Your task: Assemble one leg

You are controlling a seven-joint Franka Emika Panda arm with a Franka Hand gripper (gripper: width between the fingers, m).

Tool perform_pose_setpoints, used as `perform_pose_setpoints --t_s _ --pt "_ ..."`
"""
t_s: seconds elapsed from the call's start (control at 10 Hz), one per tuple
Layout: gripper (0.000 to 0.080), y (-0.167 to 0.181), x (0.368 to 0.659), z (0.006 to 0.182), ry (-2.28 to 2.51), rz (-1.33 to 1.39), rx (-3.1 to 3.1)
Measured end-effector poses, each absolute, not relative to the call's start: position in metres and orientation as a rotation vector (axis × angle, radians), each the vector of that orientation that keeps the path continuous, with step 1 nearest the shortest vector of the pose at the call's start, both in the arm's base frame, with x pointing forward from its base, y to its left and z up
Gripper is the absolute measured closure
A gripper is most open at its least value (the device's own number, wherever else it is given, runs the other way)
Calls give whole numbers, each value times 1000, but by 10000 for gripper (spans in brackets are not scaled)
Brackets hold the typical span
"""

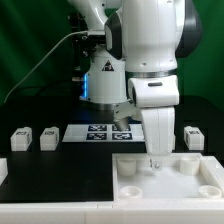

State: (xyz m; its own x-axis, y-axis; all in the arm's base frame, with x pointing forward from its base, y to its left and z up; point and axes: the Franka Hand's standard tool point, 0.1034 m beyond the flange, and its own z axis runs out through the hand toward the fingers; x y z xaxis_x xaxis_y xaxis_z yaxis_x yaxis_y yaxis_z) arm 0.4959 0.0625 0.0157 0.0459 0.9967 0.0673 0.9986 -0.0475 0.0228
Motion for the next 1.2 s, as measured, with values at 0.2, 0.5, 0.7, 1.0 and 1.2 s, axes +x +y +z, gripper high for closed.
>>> perform_pose_setpoints --t_s 0.2,0.5,0.7,1.0,1.2 --pt "150 62 496 16 -2147 -100 -2250" --pt "150 85 486 34 -1909 -110 -2459" --pt "150 110 473 47 -1703 -116 -2605" --pt "150 144 463 55 -1036 -87 -2893" --pt "150 161 461 57 -639 -73 -2980"
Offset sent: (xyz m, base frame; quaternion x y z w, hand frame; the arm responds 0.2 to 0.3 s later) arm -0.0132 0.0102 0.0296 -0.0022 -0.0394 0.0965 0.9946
